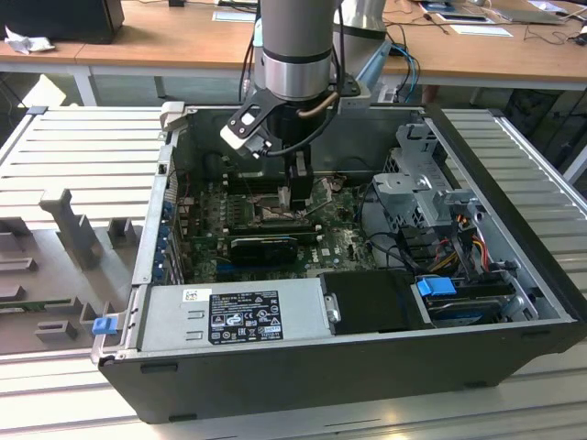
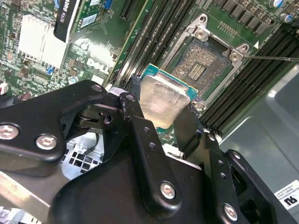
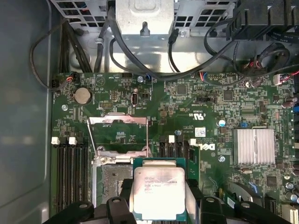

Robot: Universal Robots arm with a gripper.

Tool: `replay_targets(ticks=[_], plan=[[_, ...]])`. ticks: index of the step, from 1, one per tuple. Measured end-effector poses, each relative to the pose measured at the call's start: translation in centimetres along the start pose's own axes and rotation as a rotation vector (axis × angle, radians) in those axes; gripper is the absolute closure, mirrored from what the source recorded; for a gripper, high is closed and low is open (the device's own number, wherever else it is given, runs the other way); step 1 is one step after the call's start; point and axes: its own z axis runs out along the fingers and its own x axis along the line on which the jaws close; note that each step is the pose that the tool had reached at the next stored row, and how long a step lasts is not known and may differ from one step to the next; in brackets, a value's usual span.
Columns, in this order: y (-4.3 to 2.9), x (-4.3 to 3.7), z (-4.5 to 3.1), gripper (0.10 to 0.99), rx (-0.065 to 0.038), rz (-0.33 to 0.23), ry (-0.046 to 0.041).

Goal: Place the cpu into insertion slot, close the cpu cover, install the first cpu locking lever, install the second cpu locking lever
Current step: 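Place the cpu into insertion slot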

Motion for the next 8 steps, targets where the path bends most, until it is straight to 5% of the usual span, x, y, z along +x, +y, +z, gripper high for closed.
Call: replay_targets(ticks=[8], plan=[[-0.13,0.06,0.64,0.561,0.000,0.000,-0.0001]])
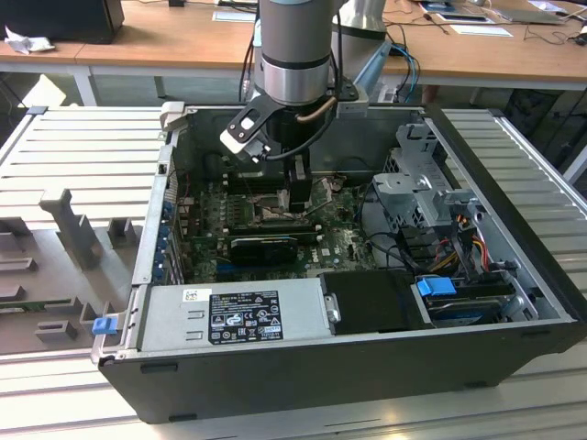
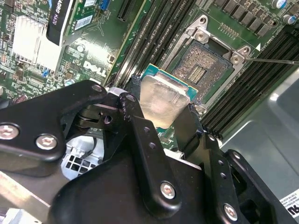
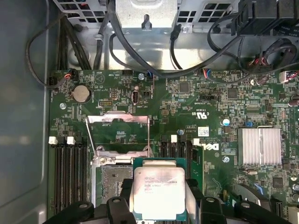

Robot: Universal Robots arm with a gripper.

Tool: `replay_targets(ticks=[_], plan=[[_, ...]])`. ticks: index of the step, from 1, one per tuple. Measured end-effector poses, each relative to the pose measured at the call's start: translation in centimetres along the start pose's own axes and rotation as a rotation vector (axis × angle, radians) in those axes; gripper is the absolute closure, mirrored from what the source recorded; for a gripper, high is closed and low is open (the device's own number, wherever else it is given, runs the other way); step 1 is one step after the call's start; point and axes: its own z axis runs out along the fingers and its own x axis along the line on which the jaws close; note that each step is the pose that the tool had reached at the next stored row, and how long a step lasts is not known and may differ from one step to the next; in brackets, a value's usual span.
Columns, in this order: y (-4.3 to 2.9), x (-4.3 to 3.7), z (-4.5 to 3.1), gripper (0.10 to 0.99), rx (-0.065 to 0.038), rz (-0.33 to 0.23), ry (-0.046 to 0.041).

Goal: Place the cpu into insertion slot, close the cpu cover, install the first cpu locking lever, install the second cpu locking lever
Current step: 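Place the cpu into insertion slot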

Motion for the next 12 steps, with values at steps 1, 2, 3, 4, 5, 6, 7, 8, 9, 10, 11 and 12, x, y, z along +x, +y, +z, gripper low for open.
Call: replay_targets(ticks=[1,2,3,4,5,6,7,8,9,10,11,12], plan=[[0.00,0.00,0.03,0.561,0.000,0.000,0.0002],[0.00,0.00,0.05,0.561,0.000,0.000,0.0003],[0.00,0.01,0.07,0.561,0.000,0.000,0.0004],[0.00,0.01,0.12,0.561,0.000,0.000,0.0004],[0.00,0.01,0.14,0.561,0.000,0.000,0.0004],[-0.01,0.02,0.16,0.561,0.000,0.000,0.0004],[-0.01,0.02,0.19,0.561,0.000,0.000,0.0005],[-0.01,0.02,0.23,0.561,0.000,0.000,0.0005],[-0.01,0.03,0.26,0.561,0.000,0.000,0.0004],[-0.02,0.03,0.31,0.561,0.000,0.000,0.0003],[-0.02,0.03,0.35,0.561,0.000,0.000,0.0004],[-0.02,0.04,0.38,0.561,0.000,0.000,0.0003]])
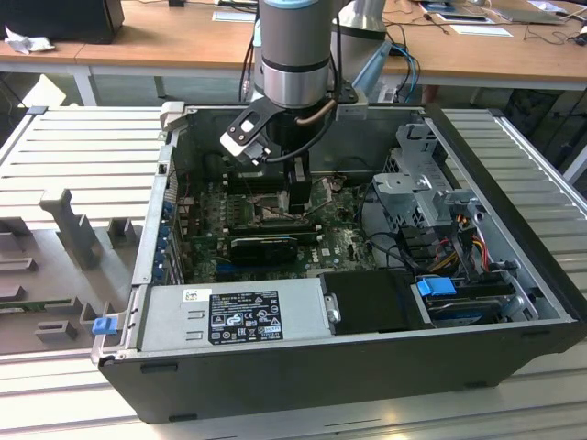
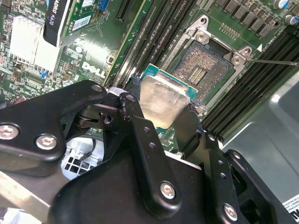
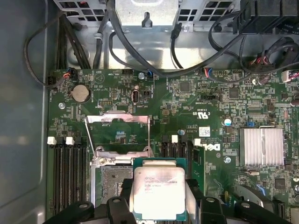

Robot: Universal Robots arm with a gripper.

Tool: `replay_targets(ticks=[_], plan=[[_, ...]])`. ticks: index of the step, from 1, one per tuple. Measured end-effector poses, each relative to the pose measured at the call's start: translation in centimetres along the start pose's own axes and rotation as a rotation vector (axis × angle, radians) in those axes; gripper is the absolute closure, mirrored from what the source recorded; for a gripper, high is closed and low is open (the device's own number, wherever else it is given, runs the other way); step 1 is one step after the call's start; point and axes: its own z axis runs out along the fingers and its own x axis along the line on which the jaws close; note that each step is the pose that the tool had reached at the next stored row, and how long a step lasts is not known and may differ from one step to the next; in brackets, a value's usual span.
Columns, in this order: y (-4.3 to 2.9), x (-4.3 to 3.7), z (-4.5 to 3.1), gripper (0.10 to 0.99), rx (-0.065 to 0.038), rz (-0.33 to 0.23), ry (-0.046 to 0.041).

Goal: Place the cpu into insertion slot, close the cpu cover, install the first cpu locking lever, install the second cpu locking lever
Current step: 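Place the cpu into insertion slot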

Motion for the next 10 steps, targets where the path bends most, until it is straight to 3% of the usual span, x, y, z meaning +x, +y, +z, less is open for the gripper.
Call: replay_targets(ticks=[10], plan=[[-0.11,0.66,0.45,0.561,0.000,0.000,0.0001]])
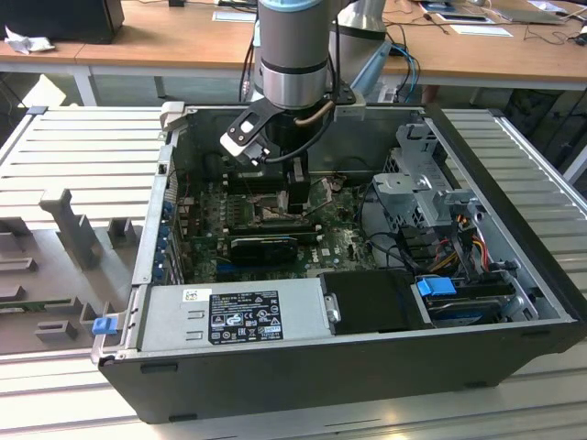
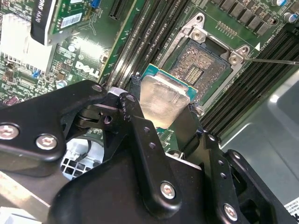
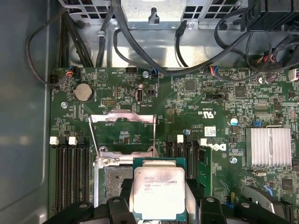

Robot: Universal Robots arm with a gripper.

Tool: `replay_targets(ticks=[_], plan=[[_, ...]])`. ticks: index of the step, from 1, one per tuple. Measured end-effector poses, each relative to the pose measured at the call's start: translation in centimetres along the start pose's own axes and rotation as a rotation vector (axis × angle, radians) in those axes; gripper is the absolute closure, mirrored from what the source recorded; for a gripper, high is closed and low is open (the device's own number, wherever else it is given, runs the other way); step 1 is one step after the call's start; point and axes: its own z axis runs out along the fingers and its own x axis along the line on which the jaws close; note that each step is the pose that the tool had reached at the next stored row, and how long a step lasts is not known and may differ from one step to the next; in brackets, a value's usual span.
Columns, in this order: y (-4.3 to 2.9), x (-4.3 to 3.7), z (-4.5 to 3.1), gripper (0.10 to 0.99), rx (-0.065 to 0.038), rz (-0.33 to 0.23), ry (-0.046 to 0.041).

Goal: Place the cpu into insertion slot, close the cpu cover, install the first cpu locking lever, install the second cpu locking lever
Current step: 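Place the cpu into insertion slot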

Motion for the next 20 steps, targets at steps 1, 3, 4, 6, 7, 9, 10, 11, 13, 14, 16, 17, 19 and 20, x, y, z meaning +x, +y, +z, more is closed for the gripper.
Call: replay_targets(ticks=[1,3,4,6,7,9,10,11,13,14,16,17,19,20], plan=[[-0.04,0.06,0.01,0.561,0.000,0.000,0.0000],[-0.10,0.16,0.03,0.561,0.000,0.000,0.0000],[-0.13,0.20,0.04,0.561,0.000,0.000,0.0000],[-0.15,0.24,0.05,0.561,0.000,0.000,0.0000],[-0.17,0.27,0.05,0.561,0.000,0.000,0.0000],[-0.22,0.37,0.06,0.561,0.000,0.000,0.0000],[-0.27,0.46,0.10,0.561,0.000,0.000,0.0001],[-0.29,0.54,0.13,0.561,0.000,0.000,0.0001],[-0.36,0.83,0.24,0.561,0.000,0.000,0.0001],[-0.39,0.93,0.32,0.561,0.000,0.000,0.0003],[-0.56,1.16,0.66,0.561,0.000,-0.001,0.0018],[-0.70,1.25,0.88,0.561,0.000,-0.003,0.0029],[-0.84,1.33,1.17,0.561,0.000,-0.008,0.0066],[-0.96,1.37,1.25,0.561,0.000,-0.008,0.0085]])
